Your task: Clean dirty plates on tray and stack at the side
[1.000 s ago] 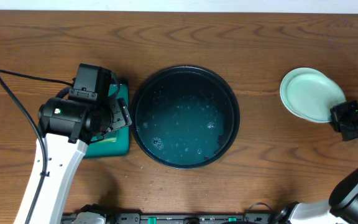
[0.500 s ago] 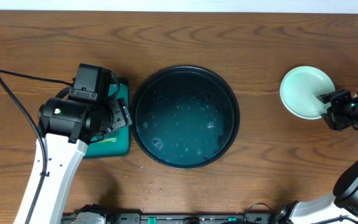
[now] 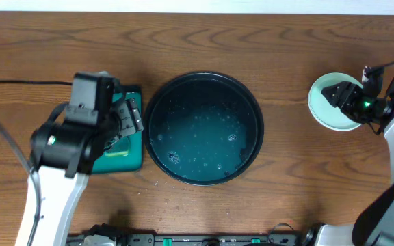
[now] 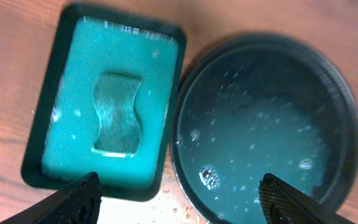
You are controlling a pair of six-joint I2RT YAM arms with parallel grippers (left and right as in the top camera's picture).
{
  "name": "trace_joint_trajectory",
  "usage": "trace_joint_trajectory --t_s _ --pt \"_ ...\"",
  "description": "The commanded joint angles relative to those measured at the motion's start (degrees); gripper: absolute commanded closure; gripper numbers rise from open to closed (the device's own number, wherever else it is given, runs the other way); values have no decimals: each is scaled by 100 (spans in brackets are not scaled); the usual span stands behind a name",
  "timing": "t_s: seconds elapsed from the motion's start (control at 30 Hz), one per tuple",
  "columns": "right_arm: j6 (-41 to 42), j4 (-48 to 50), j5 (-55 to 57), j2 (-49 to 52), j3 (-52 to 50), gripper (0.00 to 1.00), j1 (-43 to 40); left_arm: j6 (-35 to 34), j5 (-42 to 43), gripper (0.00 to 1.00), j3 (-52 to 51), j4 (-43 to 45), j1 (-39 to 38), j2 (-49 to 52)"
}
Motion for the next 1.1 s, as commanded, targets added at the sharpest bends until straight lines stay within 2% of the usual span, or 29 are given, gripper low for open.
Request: trace_joint_trajectory --t_s 0.0,0.1,0.13,0.17,0.53,1.07 --pt "-555 7 645 -461 109 37 234 153 -107 18 195 0 -17 -664" --pt "-551 22 946 -710 109 37 341 151 -282 18 195 -59 -20 -1237" --pt "-549 22 1008 -767 109 30 354 149 -328 18 195 -94 -17 -1453" --pt "-549 28 1062 -793 109 1 356 149 -352 18 195 -125 -17 -1646" --pt "-551 -116 1445 -796 107 1 350 153 -837 18 195 -315 -17 -3633" --pt "-551 -153 1445 -796 107 1 350 149 -828 18 195 -402 -17 -3886"
